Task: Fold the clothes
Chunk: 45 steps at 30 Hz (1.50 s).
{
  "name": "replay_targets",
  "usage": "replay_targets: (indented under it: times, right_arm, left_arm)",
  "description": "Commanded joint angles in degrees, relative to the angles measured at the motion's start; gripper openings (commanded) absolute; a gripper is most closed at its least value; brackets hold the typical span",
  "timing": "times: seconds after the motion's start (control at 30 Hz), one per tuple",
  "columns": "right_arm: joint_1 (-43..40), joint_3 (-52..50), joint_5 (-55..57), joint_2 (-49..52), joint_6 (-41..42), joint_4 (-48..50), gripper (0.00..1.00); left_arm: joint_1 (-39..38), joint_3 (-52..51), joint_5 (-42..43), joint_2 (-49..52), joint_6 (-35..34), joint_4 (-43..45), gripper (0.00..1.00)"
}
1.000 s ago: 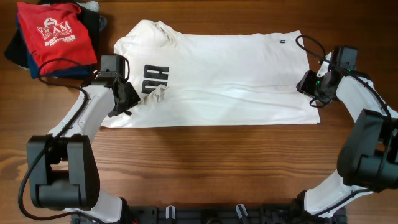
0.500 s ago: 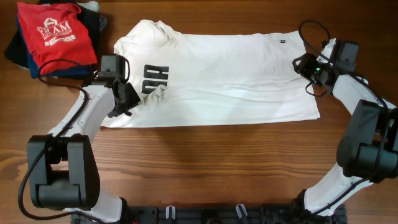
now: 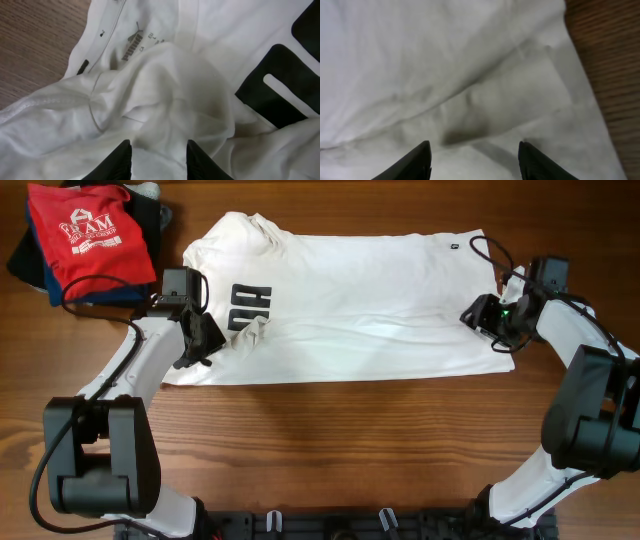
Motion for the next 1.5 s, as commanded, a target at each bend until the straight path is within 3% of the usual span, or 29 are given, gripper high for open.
replay_targets:
  times: [0.0,0.47,0.83,1.1,1.2,1.3,1.33,1.37,1.4,1.47]
  right_arm:
    - [0.42,-1.75,3.82,-1.77,-5.46,-0.33,0.56]
    - [0.39,-12.24,9.07,-1.57,-6.67,2.89,0.59]
    - [0.39,-13.94,28.0,-1.6,9.68,-10.38,0.63]
    - [0.39,-13.64,28.85,-1.7,11.26,-9.97,0.64]
    - [0.42,-13.22,26.62,-3.89,11.02,-9.77,0.64]
    - [0.39,-12.09,23.1,-9.03,10.25,-9.7,0.65]
    - [0.42,-11.08,21.49,-12.26,9.31,-9.66,0.66]
    - [0.42,-10.47,20.83,-14.1,9.03,-9.57,0.68]
    - [0.42,-9.18,17.84,-17.81,5.46,-8.39,0.69]
    - [0.42,-8.13,13.68,-21.07,1.75,-6.62,0.7]
  left_arm:
    - [-0.24,-0.17,0.48,2.03,-0.57,0.55,0.35]
    - [-0.24,-0.83,0.46,6.16,-0.57,-2.54,0.35]
    - [-0.2,-5.16,0.48,6.14,-0.59,-9.01,0.33]
    - [-0.2,-5.16,0.48,5.25,-1.25,-15.67,0.28]
    - [-0.2,-5.05,0.48,-1.44,-1.22,-15.63,0.28]
    - [-0.2,-4.15,0.48,-8.15,-0.92,-14.86,0.42]
    - [-0.2,-3.21,0.57,-12.31,0.24,-13.35,0.7]
    - [-0.2,-2.91,1.33,-14.82,2.54,-10.69,0.72]
    - [-0.2,-2.43,4.13,-18.05,6.03,-5.9,0.84]
    - [-0.2,-1.18,6.99,-19.3,8.17,-0.57,0.82]
